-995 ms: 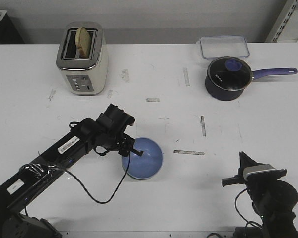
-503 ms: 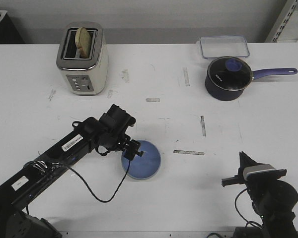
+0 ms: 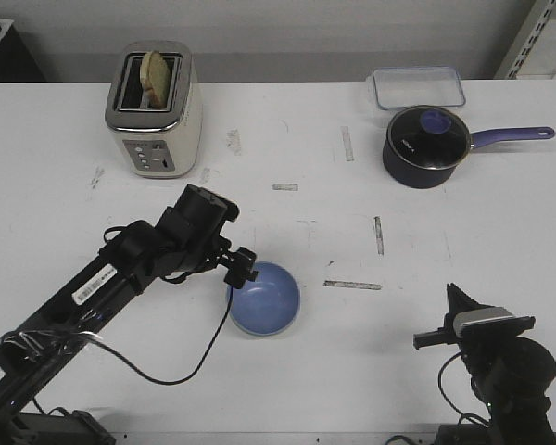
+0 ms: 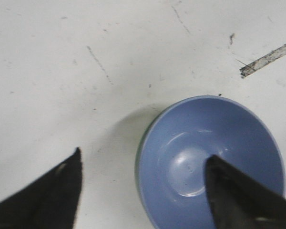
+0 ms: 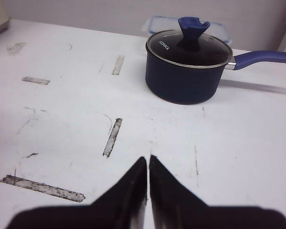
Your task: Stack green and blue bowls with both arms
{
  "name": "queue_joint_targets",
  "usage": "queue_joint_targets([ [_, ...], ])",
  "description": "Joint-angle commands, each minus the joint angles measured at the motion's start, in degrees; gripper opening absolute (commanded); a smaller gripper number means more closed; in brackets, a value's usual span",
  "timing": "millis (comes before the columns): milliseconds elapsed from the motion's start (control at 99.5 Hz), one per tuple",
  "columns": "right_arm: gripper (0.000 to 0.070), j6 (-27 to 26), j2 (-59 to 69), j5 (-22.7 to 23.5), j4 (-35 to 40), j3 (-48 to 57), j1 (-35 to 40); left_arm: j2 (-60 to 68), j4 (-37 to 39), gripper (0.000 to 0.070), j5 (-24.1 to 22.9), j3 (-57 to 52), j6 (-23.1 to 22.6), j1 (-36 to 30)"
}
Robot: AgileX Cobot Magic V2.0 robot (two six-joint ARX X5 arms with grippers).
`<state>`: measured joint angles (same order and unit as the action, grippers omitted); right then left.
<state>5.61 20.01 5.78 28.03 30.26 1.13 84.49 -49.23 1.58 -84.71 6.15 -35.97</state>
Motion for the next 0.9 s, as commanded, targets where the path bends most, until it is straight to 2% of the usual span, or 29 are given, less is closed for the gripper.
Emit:
queue_joint_targets([
  [0,0.0001,0.2,0.3,0.0,-0.3,0.4,0.1,-0.7,-0.3,0.0069,-2.2,-1.2,-2.7,0.2],
  [60,0.0001,0.2,0.3,0.0,-0.3,0.4,0.1,-2.1,-0.2,0.0,-4.7,-1.2,-3.3,1.0],
  [171,0.0001,0.2,0.3,0.0,-0.3,0.4,0.1,-5.0,0.6,0.0,-9.2,-1.0,-3.3,3.4],
  [251,0.0001,0.2,0.3,0.1,-0.3,0.4,0.1,-7.8,2.1,0.0,-10.6,-0.2,-3.3,5.9],
  [442,0.0001,0.2,0.3,0.2,-0.4,0.4,0.1,-18.6,9.3,0.0,-10.7,7.2,-3.1,12.0],
  [684,0.0001,0.2,0.3,0.2,-0.5,0.4,0.1,-40.2,22.7,0.0,-10.5,29.3,-3.5,19.0],
  [784,0.0001,0.2,0.3,0.2,-0.6,0.4,0.1,-50.2,25.8,0.0,-9.7,37.7,-1.7,21.7],
  [895,0.0001,0.2,0.3,0.2,-0.6,0.4,0.5,-60.3,26.7,0.0,-7.9,44.3,-2.9,24.3],
])
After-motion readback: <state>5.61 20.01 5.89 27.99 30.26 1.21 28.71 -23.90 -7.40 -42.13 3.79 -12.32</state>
